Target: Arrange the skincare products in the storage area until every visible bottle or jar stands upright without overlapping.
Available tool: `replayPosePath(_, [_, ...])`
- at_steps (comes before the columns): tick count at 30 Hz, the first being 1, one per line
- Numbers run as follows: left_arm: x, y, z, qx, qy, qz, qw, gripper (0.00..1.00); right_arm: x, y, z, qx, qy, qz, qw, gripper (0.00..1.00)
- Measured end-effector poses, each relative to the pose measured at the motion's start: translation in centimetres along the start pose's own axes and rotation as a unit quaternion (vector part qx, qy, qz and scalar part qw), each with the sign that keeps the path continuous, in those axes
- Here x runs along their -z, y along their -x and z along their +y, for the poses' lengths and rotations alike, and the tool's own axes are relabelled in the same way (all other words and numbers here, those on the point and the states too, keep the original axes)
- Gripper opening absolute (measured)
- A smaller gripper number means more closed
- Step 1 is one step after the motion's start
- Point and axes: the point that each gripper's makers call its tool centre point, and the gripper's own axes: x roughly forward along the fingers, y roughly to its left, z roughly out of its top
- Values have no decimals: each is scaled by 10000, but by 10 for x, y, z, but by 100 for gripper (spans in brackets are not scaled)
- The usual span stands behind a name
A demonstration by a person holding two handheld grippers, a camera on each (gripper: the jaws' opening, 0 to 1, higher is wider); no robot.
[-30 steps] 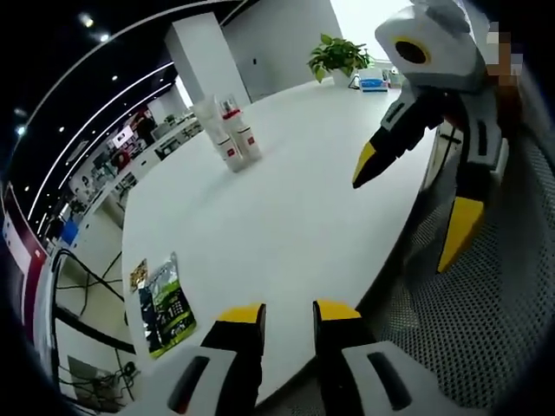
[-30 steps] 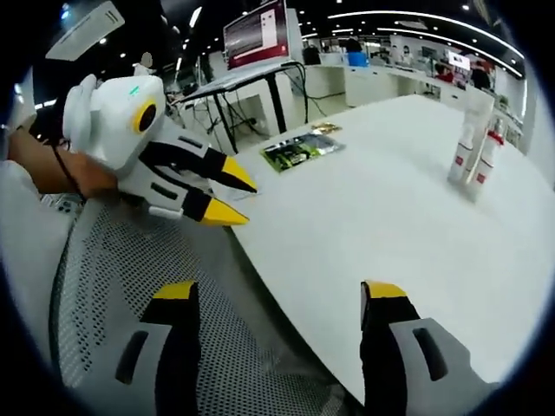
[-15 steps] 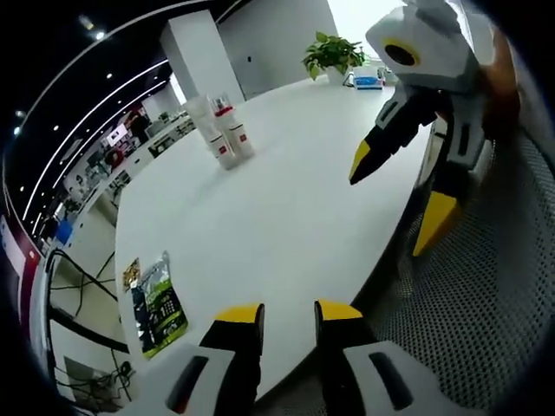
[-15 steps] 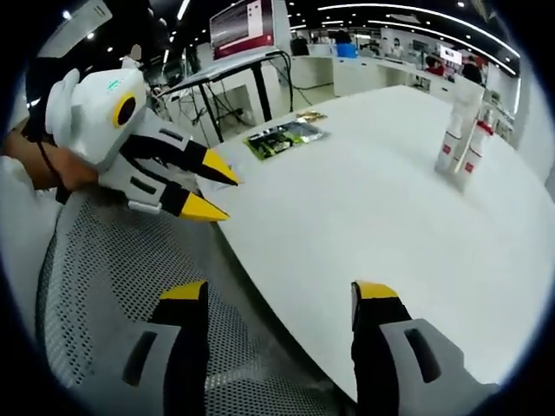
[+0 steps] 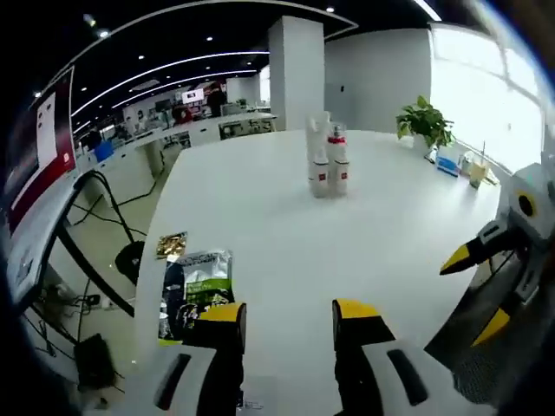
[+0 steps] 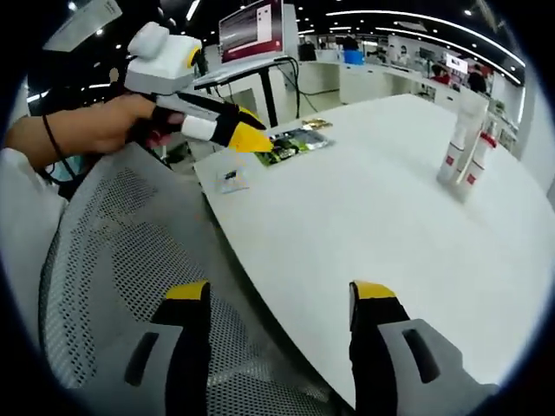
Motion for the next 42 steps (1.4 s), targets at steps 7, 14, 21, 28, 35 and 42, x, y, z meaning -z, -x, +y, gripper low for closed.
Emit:
replayPosePath(7, [-6, -29, 72, -718, 699, 123, 9949, 76, -3, 2, -6, 105, 11, -77, 9999, 60])
replayPosePath(14, [3, -60, 79, -609, 346, 560, 9960, 97, -7, 6, -11, 184, 13, -168, 9997, 58])
replayPosePath(21, [19, -82, 76, -547, 193, 920, 9941, 100, -7, 8, -16, 257, 34, -139, 9996, 53])
replayPosePath(28, [39, -87, 84, -508, 575, 1276, 9889, 94, -7, 7, -17, 281, 82, -140, 9995, 53])
replayPosePath(35, [32, -94, 82, -369, 349, 1246, 9909, 88, -7, 7, -17, 293, 89, -145, 9994, 52])
replayPosePath(42, [29, -93, 80, -320, 287, 1425, 9889, 78, -9, 9, -18, 335, 159, -172, 9992, 50])
